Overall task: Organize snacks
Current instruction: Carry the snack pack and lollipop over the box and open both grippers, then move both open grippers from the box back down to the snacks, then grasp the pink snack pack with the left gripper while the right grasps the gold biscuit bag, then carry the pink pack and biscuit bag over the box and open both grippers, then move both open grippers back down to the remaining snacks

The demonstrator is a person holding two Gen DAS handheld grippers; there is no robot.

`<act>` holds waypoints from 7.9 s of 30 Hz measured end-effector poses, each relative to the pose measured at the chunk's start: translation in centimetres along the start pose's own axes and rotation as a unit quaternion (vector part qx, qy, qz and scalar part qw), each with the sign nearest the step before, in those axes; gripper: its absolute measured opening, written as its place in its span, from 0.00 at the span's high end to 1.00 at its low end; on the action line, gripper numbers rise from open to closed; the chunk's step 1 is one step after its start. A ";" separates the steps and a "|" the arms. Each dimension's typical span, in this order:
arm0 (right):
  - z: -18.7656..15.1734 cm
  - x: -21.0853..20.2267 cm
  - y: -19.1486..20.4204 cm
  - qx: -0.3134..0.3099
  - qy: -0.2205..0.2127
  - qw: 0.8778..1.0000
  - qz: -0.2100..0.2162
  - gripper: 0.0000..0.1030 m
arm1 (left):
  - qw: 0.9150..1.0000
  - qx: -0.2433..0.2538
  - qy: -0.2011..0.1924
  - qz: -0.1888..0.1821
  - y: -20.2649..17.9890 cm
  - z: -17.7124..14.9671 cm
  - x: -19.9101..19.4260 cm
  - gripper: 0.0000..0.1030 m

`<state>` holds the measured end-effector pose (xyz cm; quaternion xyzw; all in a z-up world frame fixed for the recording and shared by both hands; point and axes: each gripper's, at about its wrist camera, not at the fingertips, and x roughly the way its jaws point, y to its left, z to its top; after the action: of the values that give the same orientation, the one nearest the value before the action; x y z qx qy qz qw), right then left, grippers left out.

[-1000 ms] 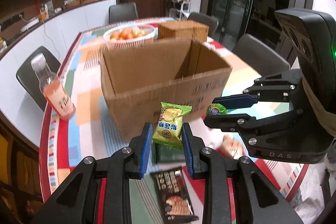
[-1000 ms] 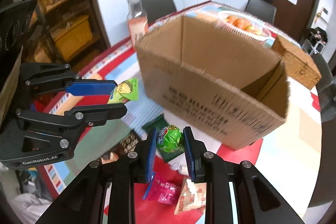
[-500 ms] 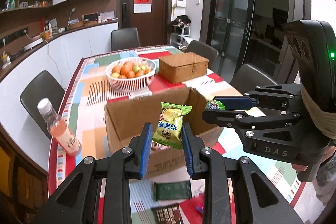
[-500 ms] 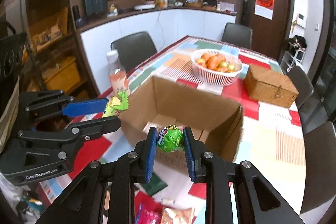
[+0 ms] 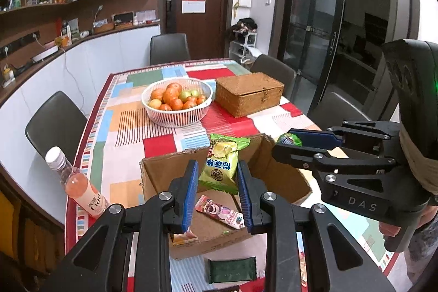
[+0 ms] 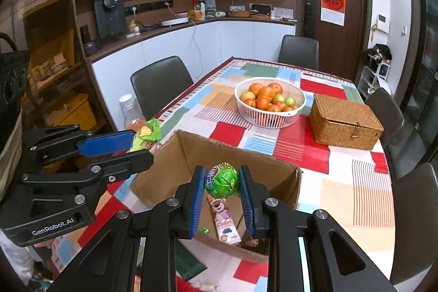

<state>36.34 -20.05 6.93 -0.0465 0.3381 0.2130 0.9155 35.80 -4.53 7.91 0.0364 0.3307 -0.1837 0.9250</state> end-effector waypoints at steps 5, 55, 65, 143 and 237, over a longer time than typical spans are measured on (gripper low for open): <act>0.0 1.7 -0.9 0.011 0.016 1.000 -0.001 0.74 | 1.000 -0.006 0.024 0.004 0.7 -0.1 2.1 0.72; -17.8 -3.0 3.1 -0.005 0.095 0.994 -0.048 0.40 | 0.987 0.119 0.102 -0.026 -7.9 -18.0 -1.3 0.32; -20.7 1.2 2.7 0.009 0.159 0.986 -0.040 0.40 | 0.972 0.174 0.147 -0.056 -8.8 -20.6 1.8 0.27; -15.7 -3.8 -0.4 0.063 0.021 0.994 -0.083 0.56 | 0.999 -0.009 0.034 -0.037 -6.0 -12.0 0.1 0.65; -20.7 2.7 3.8 0.056 0.115 0.991 -0.041 0.41 | 0.984 -0.060 0.157 0.057 -2.1 -23.1 1.5 0.36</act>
<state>24.15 -20.40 -10.48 -0.0330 0.4506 0.1493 0.8795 22.25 -2.54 -10.89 0.0280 0.4798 -0.1028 0.8709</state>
